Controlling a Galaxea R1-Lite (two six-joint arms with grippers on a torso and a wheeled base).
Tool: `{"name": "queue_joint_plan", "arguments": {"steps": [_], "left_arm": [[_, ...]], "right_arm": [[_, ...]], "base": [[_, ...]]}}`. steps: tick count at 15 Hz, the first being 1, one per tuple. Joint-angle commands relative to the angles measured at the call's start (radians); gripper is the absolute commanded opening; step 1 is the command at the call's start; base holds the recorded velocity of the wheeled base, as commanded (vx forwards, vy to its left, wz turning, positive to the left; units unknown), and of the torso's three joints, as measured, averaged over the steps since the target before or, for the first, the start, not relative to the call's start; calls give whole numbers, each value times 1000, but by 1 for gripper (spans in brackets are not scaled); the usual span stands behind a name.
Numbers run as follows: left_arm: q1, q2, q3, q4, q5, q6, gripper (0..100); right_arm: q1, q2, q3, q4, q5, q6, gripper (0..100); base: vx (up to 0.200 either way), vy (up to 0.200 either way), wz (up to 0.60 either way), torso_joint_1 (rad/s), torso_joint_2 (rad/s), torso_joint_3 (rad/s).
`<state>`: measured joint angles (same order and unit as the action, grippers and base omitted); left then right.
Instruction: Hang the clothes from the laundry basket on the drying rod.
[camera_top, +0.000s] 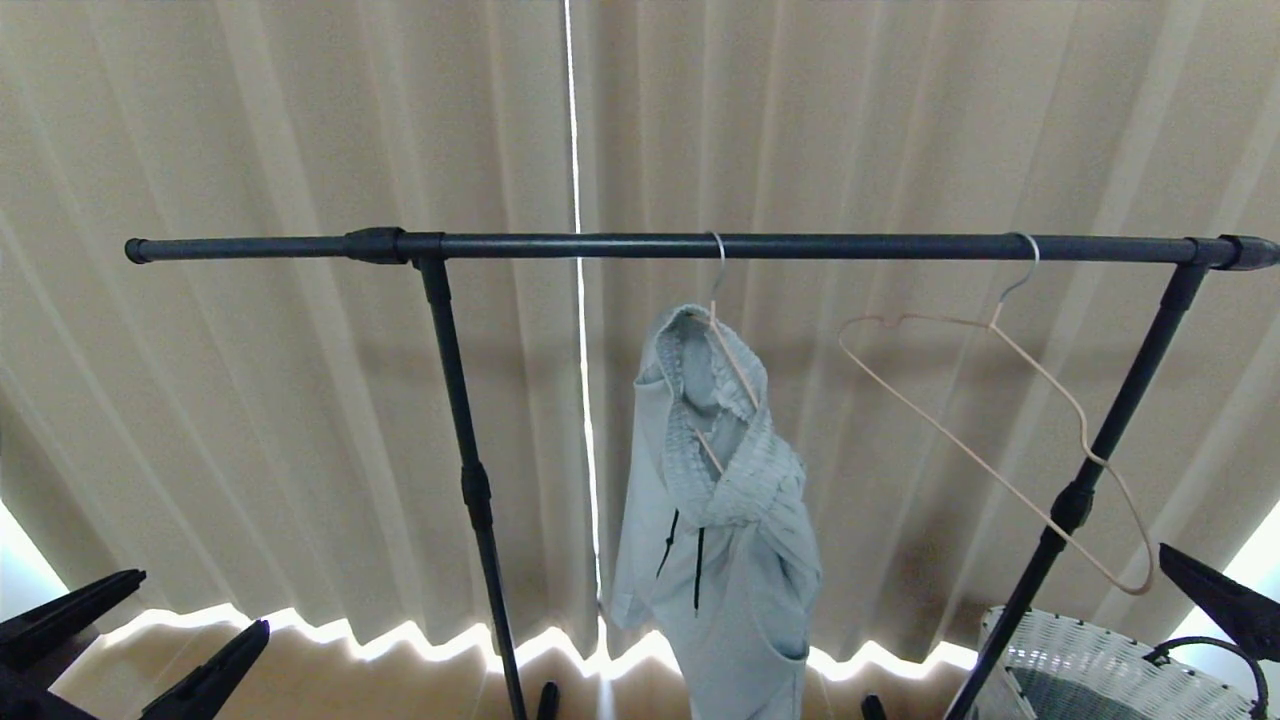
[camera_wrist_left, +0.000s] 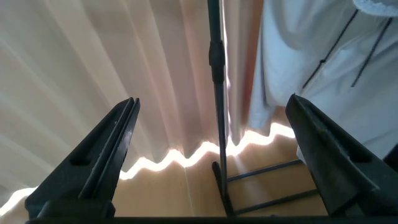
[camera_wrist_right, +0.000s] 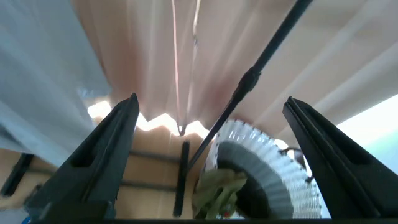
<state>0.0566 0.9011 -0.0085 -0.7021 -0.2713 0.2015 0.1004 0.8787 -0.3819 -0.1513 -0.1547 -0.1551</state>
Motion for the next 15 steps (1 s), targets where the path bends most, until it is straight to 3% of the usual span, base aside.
{"name": "queue_joint_plan", "arguments": {"steps": [1, 3, 7, 9, 15], "left_arm": [[0, -4, -7, 0, 0, 1, 100], [2, -4, -7, 0, 0, -2, 100], [65, -34, 1, 1, 0, -4, 100], [106, -39, -10, 3, 0, -2, 100], [109, -71, -7, 1, 0, -2, 100]], "right_arm": [[-1, -63, 130, -97, 0, -3, 100], [1, -73, 201, -162, 1, -6, 100], [-2, -67, 239, -160, 3, 32, 100], [-4, -69, 239, -162, 1, 35, 100], [-18, -124, 244, -159, 0, 32, 100]], "base": [[0, 0, 0, 0, 0, 0], [0, 0, 0, 0, 0, 0], [0, 0, 0, 0, 0, 0], [0, 0, 0, 0, 0, 0], [0, 0, 0, 0, 0, 0]]}}
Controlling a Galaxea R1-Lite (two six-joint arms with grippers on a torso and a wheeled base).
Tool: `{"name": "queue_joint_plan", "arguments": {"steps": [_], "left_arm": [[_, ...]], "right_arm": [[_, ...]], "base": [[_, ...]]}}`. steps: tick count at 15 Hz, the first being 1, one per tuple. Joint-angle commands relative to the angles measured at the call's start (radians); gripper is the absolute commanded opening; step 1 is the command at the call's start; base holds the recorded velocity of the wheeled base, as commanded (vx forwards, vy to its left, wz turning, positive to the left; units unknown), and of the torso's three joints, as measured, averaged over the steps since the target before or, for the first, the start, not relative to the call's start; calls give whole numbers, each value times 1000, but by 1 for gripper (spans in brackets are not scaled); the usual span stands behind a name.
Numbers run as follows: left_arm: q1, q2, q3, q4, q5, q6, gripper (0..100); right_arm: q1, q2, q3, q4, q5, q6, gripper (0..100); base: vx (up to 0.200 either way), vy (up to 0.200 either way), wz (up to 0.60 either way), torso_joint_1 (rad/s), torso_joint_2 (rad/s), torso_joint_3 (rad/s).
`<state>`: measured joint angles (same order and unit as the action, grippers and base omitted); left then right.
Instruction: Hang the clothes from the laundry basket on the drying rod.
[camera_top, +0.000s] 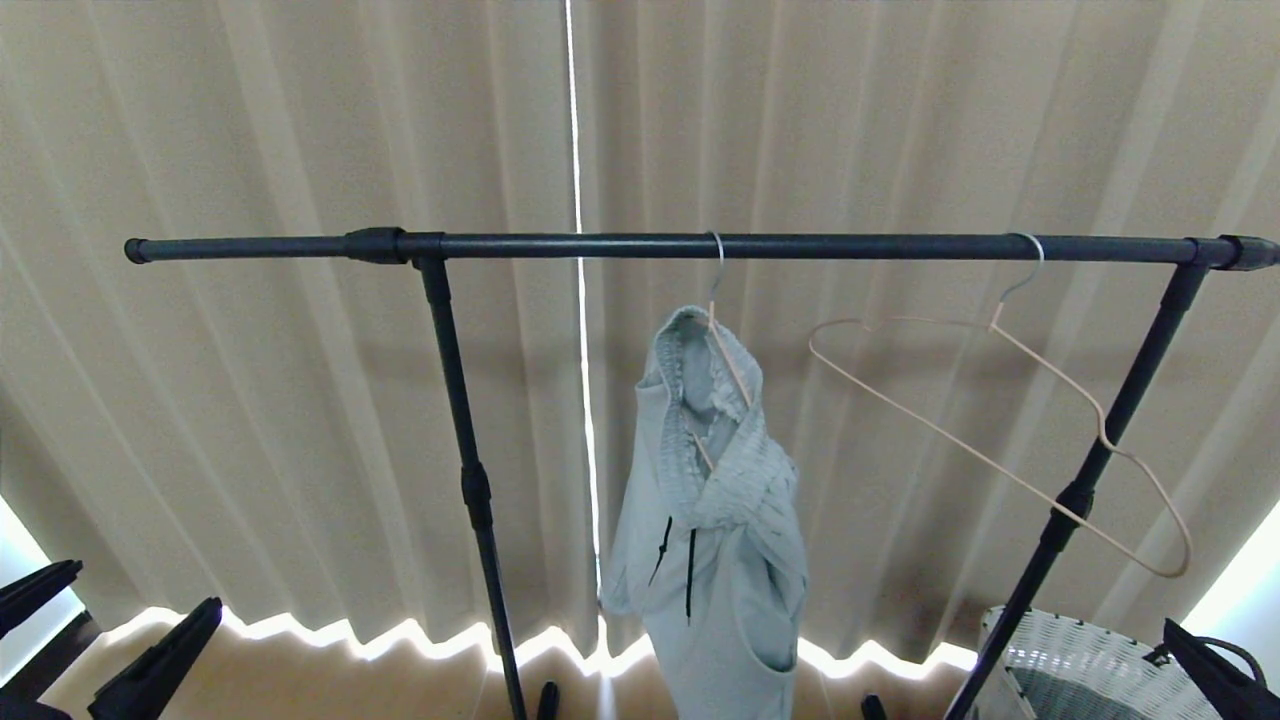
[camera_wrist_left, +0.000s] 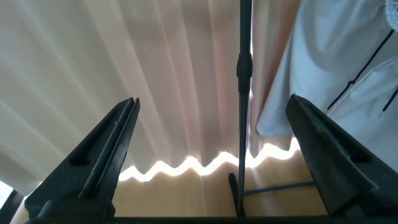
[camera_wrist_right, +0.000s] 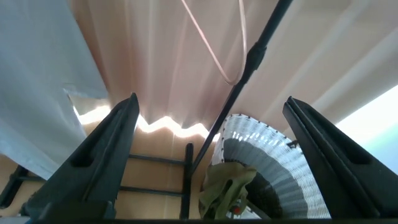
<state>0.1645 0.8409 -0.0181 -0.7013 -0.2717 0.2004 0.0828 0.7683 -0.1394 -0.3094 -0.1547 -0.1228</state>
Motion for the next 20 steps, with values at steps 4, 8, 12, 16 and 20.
{"name": "queue_joint_plan", "arguments": {"steps": [4, 8, 12, 16, 20], "left_arm": [[1, -17, 1, 0, 0, 1, 100], [1, -16, 9, 2, 0, -1, 100], [-2, -16, 9, 2, -1, 2, 100], [-8, -14, 9, 3, -4, 7, 100], [-14, -17, 6, 2, -3, 2, 100]], "right_arm": [[0, -15, 21, 7, 0, -1, 100], [0, -20, 35, 6, 0, -1, 100], [0, -20, 40, 7, 0, -1, 100], [0, -20, 49, 9, 0, -1, 100], [0, -18, 64, 7, 0, -5, 100]], "base": [[-50, 0, 0, 1, 1, 2], [-200, 0, 0, 8, 2, 1], [-200, 0, 0, -4, 1, -4], [0, 0, 0, 0, 0, 0], [0, 0, 0, 0, 0, 0]]}}
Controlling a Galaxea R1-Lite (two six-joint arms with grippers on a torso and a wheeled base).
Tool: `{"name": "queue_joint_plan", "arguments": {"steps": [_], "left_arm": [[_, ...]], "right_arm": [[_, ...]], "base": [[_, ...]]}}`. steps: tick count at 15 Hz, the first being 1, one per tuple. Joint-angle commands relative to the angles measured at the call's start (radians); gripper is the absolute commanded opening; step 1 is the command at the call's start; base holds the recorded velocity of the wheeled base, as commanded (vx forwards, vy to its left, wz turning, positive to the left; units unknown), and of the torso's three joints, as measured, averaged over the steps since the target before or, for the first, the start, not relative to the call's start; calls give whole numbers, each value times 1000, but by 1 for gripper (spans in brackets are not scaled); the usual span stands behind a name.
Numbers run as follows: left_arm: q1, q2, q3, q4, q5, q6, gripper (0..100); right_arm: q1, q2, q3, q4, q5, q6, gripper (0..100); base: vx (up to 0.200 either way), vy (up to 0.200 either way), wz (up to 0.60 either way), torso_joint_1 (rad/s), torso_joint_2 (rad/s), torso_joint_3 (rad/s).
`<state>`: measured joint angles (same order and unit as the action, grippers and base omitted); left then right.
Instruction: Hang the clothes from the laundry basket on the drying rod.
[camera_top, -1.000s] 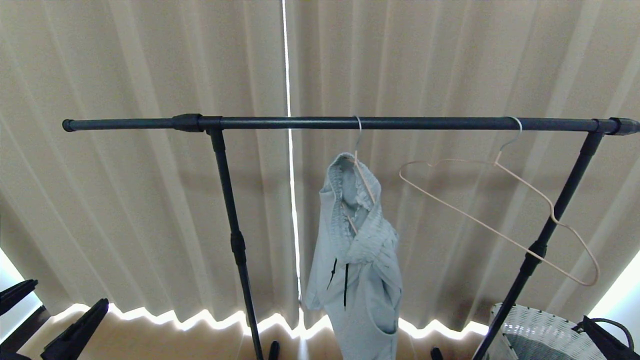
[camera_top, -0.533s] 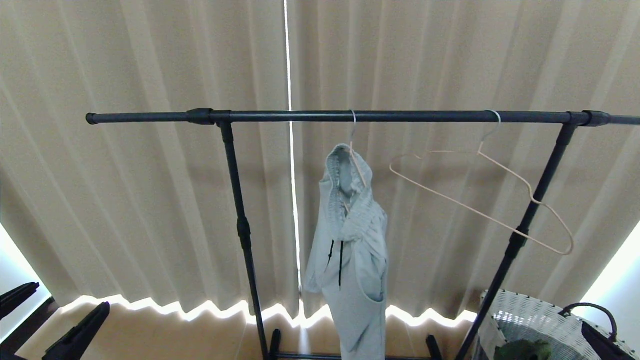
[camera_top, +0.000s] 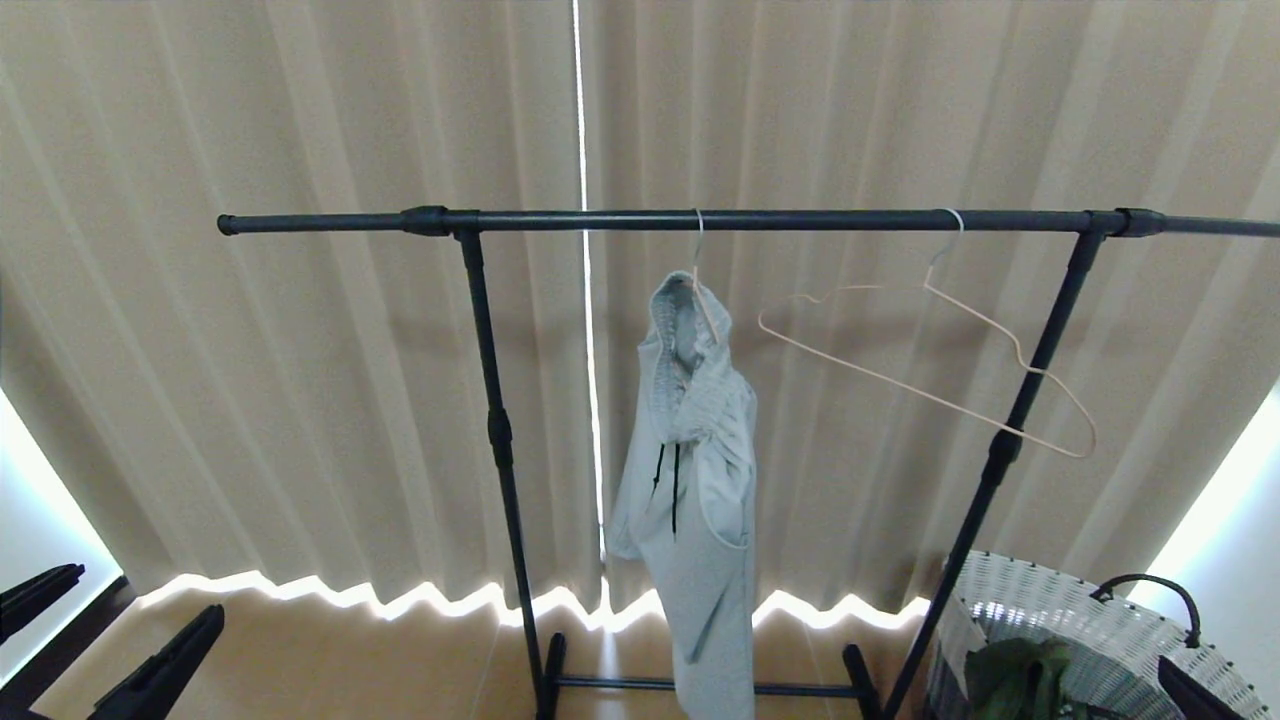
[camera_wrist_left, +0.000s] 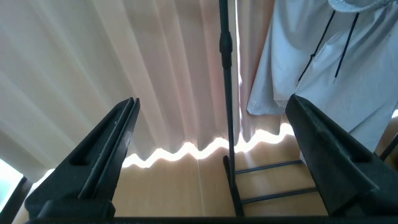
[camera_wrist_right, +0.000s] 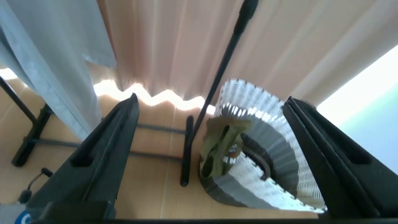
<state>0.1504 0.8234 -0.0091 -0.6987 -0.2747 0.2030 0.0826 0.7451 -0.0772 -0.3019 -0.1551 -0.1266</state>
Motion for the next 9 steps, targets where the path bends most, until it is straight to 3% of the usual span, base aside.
{"name": "queue_joint_plan", "arguments": {"steps": [1, 9], "left_arm": [[-2, 0, -2, -1, 0, 3, 100], [-3, 2, -8, -1, -1, 4, 100]], "right_arm": [[0, 3, 2, 0, -3, -1, 100], [0, 2, 4, -2, -3, 1, 100]], "base": [[0, 0, 0, 0, 0, 0], [0, 0, 0, 0, 0, 0]]}}
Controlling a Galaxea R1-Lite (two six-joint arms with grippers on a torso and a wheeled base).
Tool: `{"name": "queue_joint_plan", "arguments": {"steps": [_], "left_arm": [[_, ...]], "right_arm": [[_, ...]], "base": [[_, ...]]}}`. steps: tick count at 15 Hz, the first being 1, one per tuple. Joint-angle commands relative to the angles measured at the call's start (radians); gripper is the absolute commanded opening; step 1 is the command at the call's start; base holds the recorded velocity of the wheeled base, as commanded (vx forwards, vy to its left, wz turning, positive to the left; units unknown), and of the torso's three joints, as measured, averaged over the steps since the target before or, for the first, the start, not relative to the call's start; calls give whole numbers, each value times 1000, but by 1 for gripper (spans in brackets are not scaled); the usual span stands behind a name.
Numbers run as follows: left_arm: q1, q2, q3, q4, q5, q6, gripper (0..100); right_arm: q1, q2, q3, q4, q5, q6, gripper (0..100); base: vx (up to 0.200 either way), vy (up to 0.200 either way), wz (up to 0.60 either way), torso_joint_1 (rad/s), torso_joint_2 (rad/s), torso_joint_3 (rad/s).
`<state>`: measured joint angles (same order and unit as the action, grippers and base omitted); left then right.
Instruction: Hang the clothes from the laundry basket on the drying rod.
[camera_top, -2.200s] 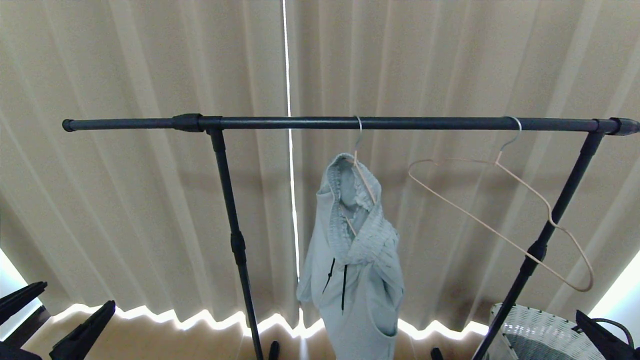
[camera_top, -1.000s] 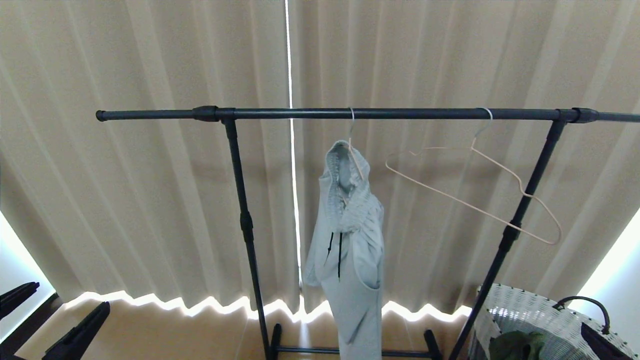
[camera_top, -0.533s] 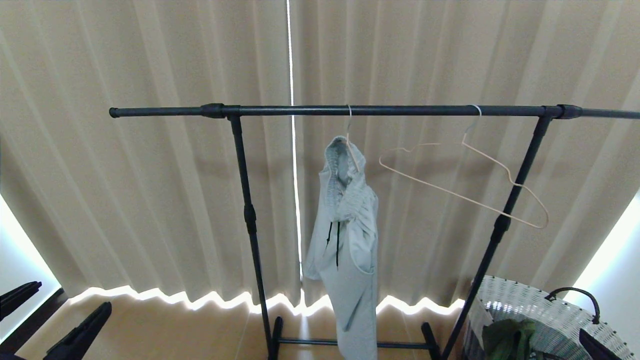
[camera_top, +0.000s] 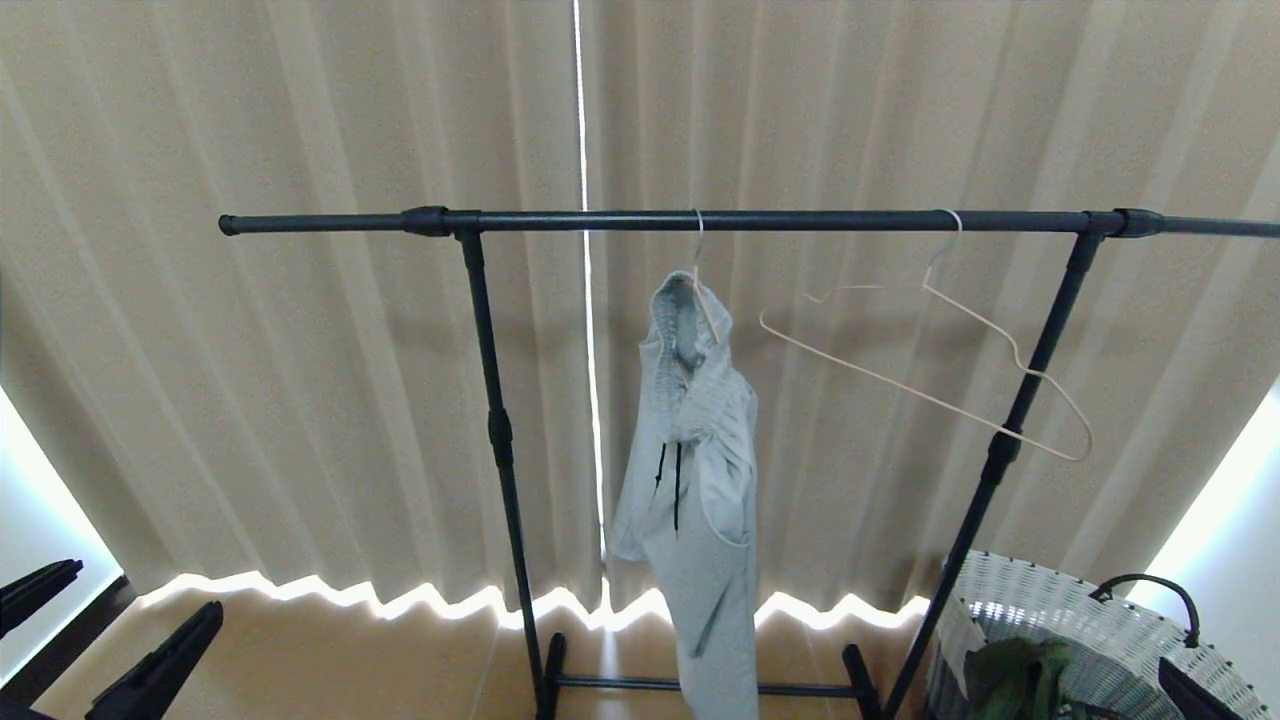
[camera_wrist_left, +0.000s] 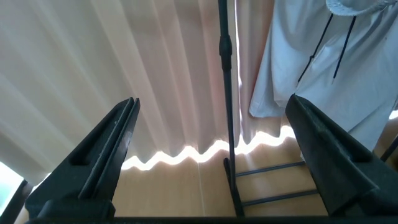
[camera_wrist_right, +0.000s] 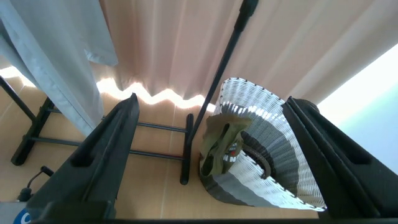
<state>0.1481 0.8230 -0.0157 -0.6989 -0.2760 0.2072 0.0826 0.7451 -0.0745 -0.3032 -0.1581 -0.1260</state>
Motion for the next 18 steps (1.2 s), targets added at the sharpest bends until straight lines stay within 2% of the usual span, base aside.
{"name": "queue_joint_plan", "arguments": {"steps": [1, 9, 18], "left_arm": [[-5, 2, -1, -1, 0, 0, 100], [-91, 5, -7, -1, 1, -2, 100], [-84, 2, -15, -2, 1, -8, 100]], "right_arm": [[0, 2, 1, -1, 0, 0, 100], [0, -7, 9, 1, 3, 0, 100], [0, -16, 9, 1, 5, 0, 100]], "base": [[0, 0, 0, 0, 0, 0], [0, 0, 0, 0, 0, 0], [0, 0, 0, -169, 436, 261]]}}
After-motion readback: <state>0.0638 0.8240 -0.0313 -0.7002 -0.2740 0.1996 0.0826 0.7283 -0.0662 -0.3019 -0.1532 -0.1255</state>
